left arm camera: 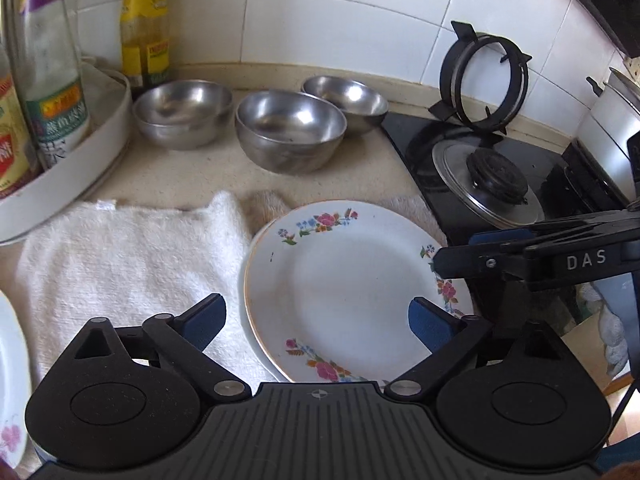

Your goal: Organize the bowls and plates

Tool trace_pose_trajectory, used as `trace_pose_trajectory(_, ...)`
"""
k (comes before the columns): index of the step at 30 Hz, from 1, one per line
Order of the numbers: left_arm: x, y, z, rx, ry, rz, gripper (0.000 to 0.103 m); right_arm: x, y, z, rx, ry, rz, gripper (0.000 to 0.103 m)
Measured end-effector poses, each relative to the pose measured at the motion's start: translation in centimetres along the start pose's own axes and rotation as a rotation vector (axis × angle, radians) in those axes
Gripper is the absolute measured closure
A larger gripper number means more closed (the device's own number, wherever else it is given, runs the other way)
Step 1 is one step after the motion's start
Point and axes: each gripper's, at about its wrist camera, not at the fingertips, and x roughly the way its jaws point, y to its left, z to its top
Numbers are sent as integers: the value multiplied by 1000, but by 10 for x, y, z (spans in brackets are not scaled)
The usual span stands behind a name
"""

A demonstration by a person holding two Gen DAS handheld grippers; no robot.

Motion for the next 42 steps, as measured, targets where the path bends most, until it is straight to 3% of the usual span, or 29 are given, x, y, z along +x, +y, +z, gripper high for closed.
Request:
trace_pose_trajectory(6, -22, 20, -9, -94, -36, 81, 3, 16, 27, 7, -73, 10, 111, 27)
trace_pose_trajectory(14, -79, 79, -38, -279, -90, 330, 1, 56, 102, 14, -198, 63, 257, 27)
trace_pose_trajectory(20, -113, 130, -54, -381, -113, 454, 1, 90, 163, 19, -268, 99, 323, 27)
trace_pose_trajectory(30, -136, 196, -75, -463, -104, 500, 0, 146, 240, 20, -328, 170, 355, 27)
trace_pose_trajectory(42, -129, 248, -89, -458, -58, 473, 0, 188, 265, 14, -274, 252, 313, 27)
